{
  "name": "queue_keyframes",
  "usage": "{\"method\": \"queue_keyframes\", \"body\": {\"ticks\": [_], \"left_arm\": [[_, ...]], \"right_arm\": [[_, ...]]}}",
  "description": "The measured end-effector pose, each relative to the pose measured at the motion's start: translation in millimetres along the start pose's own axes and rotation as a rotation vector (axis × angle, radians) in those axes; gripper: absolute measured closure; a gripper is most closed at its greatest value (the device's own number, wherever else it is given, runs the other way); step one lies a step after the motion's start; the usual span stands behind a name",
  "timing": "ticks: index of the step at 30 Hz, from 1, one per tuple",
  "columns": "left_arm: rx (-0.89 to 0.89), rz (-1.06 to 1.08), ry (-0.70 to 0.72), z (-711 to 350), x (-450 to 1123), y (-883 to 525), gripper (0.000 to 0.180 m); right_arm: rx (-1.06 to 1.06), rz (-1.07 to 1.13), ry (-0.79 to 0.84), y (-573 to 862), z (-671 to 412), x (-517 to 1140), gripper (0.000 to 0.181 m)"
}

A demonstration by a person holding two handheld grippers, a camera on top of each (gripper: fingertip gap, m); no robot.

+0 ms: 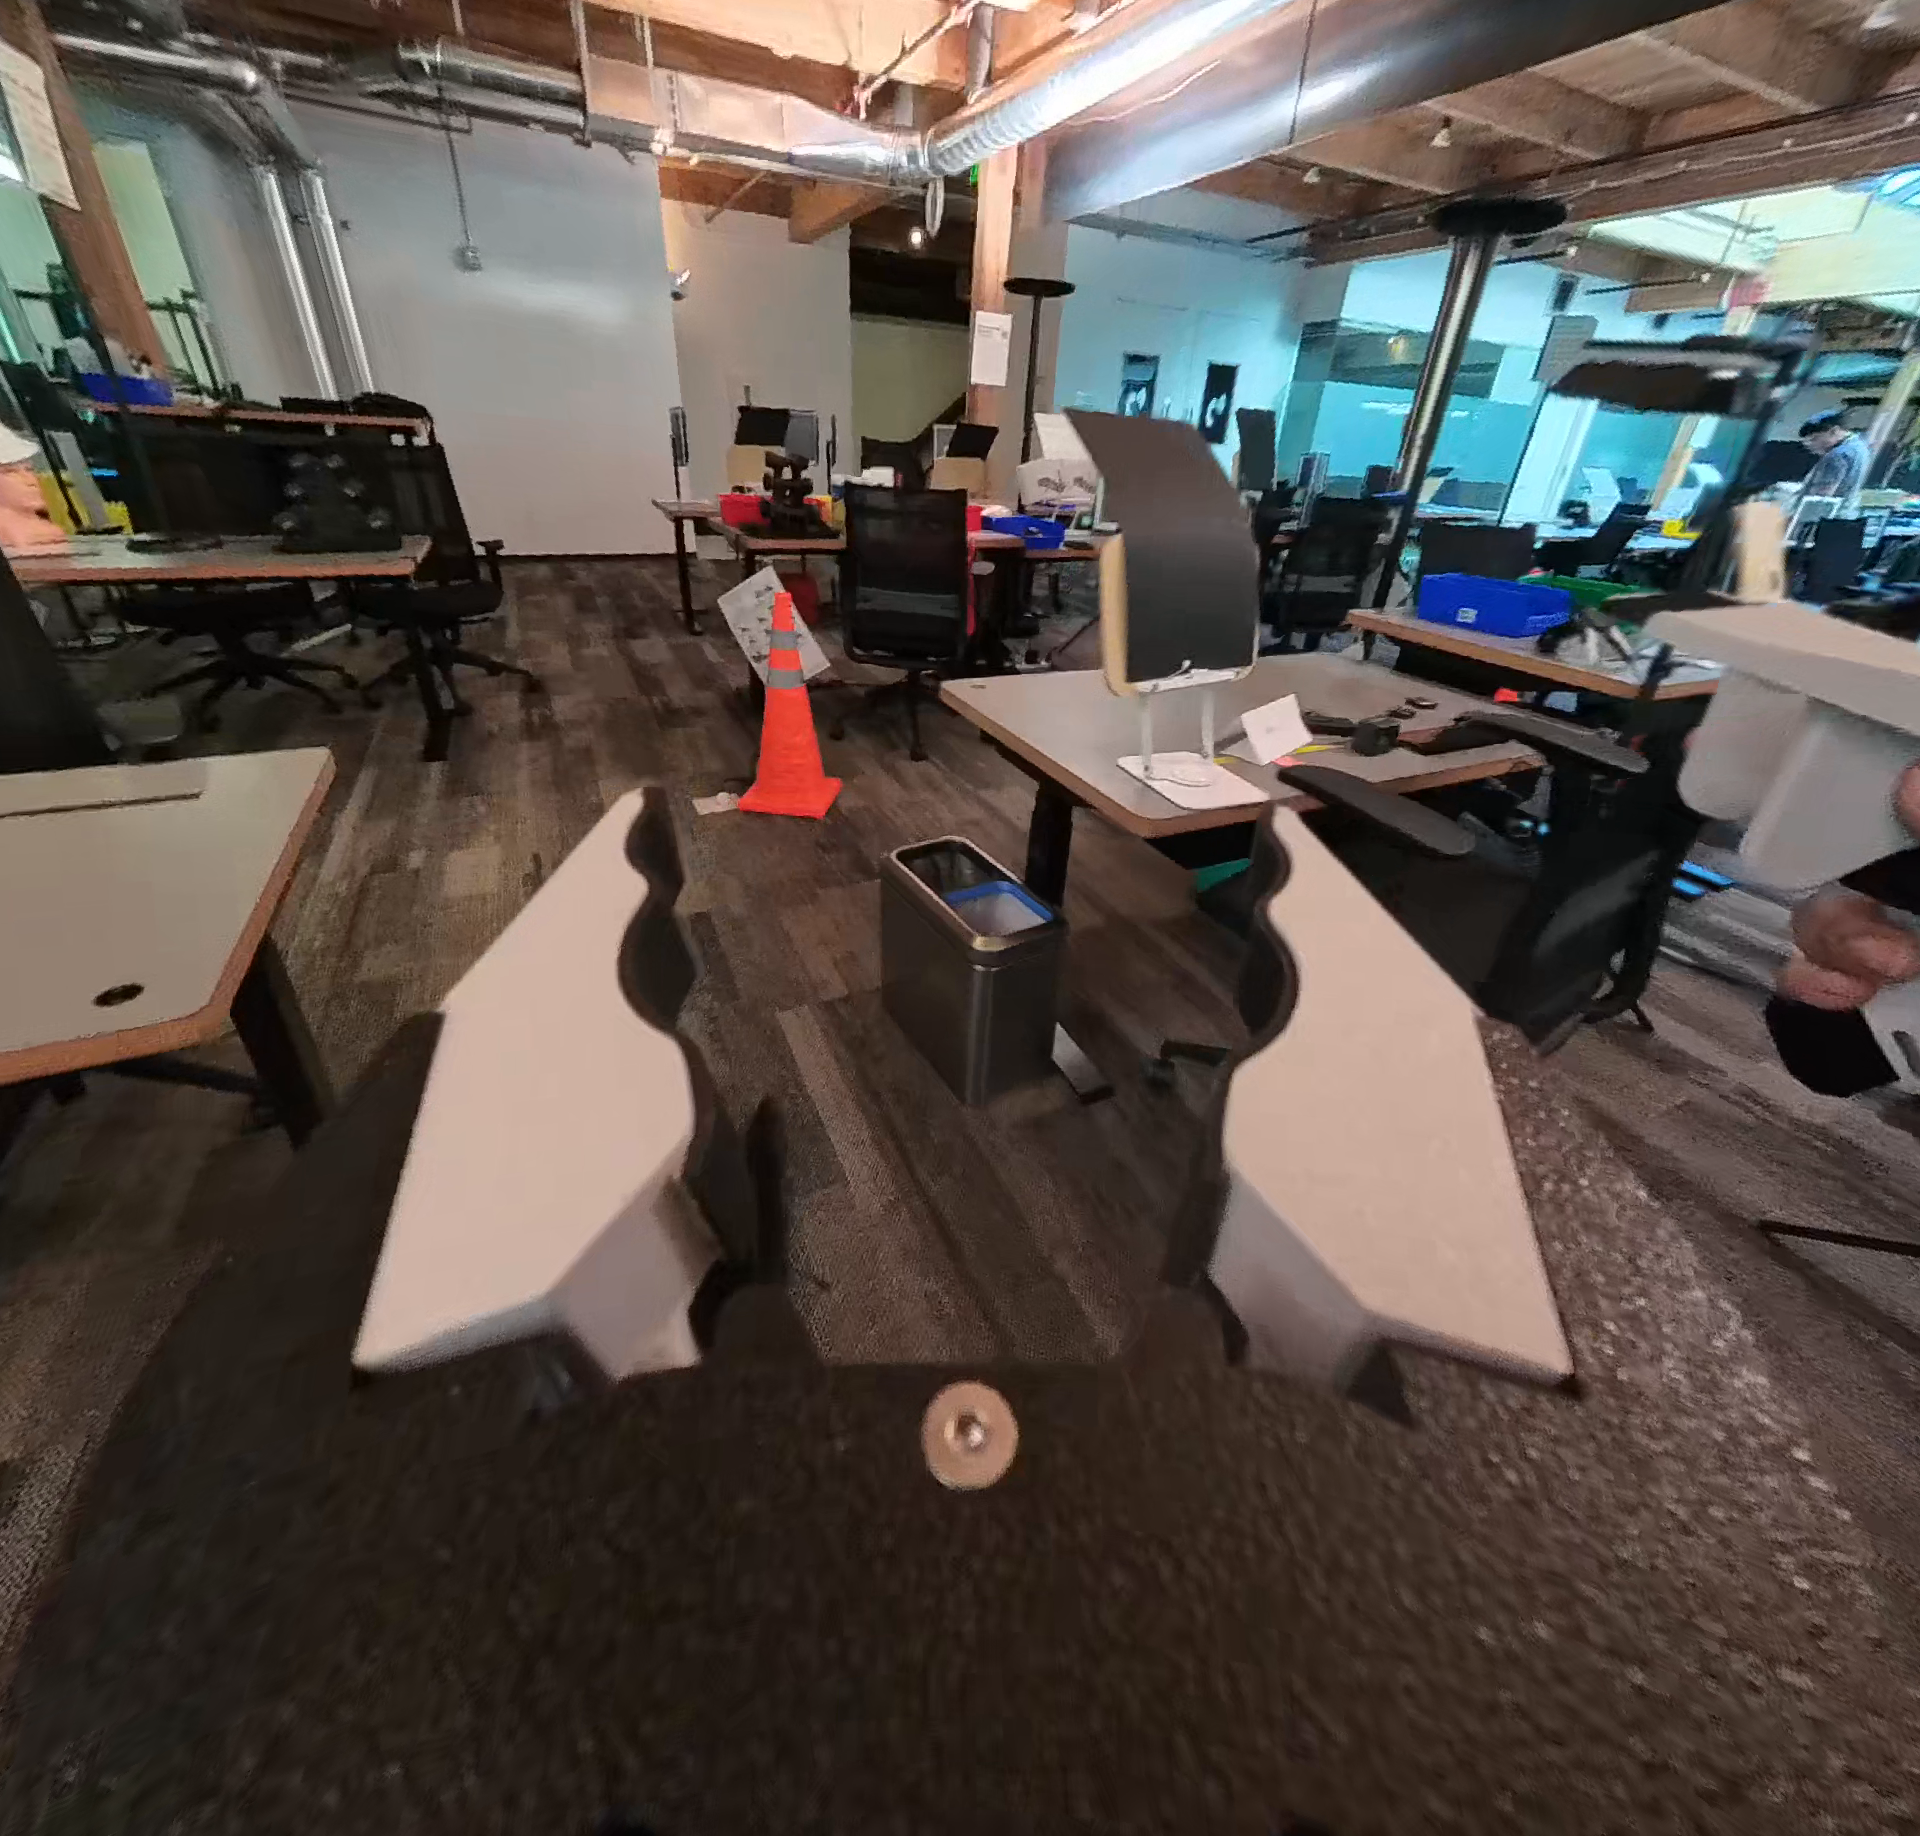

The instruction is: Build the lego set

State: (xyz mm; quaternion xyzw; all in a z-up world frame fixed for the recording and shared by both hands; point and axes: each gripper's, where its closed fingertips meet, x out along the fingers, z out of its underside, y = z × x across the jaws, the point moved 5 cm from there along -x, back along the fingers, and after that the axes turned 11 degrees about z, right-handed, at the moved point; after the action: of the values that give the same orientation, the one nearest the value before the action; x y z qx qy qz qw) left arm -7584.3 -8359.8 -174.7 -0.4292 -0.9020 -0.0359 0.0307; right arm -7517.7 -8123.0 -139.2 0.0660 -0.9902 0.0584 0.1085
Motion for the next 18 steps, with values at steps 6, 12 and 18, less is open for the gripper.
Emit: {"method": "queue_keyframes", "body": {"ticks": [6, 12, 18], "left_arm": [[0.012, -0.065, -0.055, 33, 79, -100, 0.070], [0.020, -0.083, -0.032, 46, 192, -234, 0.070], [0.086, 0.016, -0.033, 21, 338, -340, 0.073]], "right_arm": [[-0.043, -0.038, -0.012, 29, 43, 123, 0.108], [-0.048, -0.021, 0.029, 72, 83, 291, 0.108], [-0.064, -0.001, 0.072, 117, 73, 460, 0.108]]}}
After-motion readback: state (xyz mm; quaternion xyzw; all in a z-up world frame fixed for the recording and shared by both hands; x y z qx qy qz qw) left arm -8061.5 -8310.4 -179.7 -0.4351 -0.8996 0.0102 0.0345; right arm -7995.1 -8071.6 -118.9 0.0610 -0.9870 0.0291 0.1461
